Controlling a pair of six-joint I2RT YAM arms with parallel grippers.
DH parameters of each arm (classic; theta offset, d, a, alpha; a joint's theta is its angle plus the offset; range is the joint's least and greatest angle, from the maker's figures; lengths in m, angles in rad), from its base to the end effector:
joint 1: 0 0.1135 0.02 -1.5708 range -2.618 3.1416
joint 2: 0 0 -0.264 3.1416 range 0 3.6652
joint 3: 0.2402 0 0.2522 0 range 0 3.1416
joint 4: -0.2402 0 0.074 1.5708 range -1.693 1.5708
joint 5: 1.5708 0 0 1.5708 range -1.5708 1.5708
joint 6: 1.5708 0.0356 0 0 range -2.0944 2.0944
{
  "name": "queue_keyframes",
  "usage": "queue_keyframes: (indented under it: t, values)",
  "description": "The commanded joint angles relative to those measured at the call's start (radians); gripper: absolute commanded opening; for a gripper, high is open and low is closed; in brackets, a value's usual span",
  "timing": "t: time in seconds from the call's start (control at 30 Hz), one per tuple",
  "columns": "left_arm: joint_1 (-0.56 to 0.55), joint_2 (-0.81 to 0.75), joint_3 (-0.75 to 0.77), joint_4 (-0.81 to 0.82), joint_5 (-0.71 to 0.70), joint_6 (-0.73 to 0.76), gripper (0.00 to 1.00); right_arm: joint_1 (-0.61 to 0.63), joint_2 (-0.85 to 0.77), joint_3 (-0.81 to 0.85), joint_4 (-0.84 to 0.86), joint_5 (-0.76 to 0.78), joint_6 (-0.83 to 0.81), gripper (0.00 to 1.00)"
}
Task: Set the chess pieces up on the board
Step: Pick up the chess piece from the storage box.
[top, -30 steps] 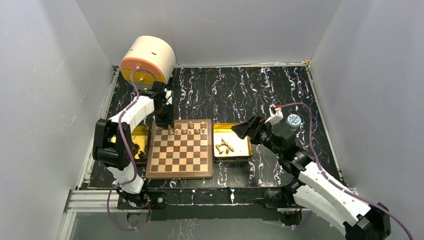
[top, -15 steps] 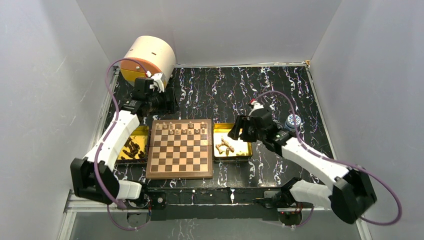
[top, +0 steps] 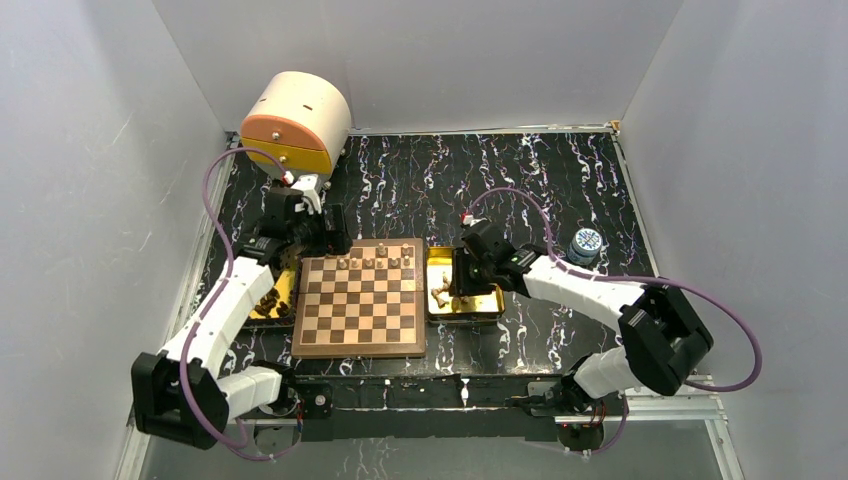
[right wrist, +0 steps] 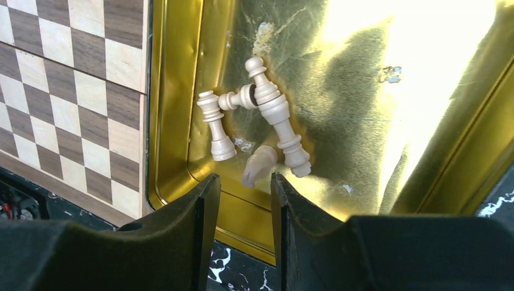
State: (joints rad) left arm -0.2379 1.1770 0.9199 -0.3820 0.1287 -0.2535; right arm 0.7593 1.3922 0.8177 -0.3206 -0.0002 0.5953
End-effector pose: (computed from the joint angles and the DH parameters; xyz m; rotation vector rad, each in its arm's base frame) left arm 0.2502 -0.0654 0.2878 0.0550 2.2344 -0.4128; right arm 0.2030 0.1927 0.2050 -0.2096 2.5493 0.5634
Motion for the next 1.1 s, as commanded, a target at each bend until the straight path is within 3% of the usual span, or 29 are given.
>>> queue_keyframes:
  t: [0.0,0.27,0.6,1.07]
  values:
    - [-0.001,-0.089,-0.041,0.043,-0.152,0.033,0.91,0.044,0.033,0.059,-0.032,0.089,0.03,0.44]
    - [-0.001,-0.089,-0.053,0.051,-0.159,0.042,0.91,0.105,0.081,0.093,-0.06,0.205,0.05,0.35]
    - [-0.001,-0.094,-0.057,0.05,-0.146,0.049,0.92,0.139,0.092,0.15,-0.116,0.267,0.034,0.09]
    - [-0.001,-0.082,-0.074,0.056,-0.129,0.043,0.91,0.14,0.044,0.268,-0.208,0.273,-0.062,0.07]
